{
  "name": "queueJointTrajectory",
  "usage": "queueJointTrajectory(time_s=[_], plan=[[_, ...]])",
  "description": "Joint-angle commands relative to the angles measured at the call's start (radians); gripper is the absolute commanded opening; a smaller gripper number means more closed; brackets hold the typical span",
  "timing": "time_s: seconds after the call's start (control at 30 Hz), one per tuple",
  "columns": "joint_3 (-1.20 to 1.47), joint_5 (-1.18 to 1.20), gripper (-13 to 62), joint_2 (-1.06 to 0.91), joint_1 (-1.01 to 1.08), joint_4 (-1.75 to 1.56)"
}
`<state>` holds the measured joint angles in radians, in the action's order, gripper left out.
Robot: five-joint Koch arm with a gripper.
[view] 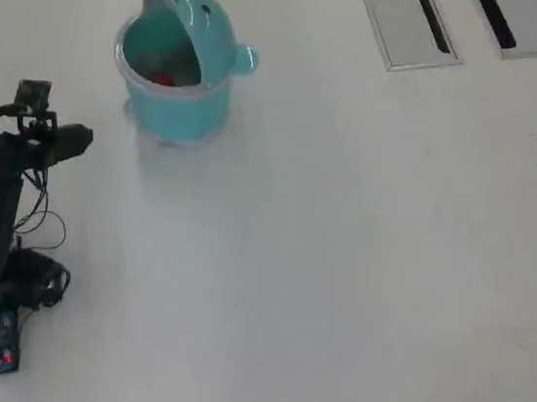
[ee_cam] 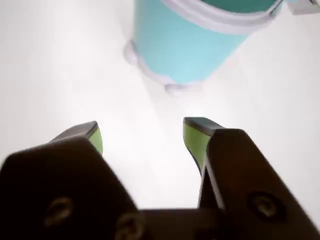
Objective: Grasp RGB lego blocks and put them in the bin one by one.
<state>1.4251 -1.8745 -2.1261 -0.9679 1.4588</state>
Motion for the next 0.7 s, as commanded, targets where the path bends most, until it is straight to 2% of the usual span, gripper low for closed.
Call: queueJointTrajectory(time_s=[0.0,0.5,0.67], plan=[[0.006,0.031,29.8,-0.038,0.003,-0.124],[0.242,0.094,30.2,-0.098,0.020,-0.449],[0.341,0.184,31.2,-0.127,0.060,-0.629]])
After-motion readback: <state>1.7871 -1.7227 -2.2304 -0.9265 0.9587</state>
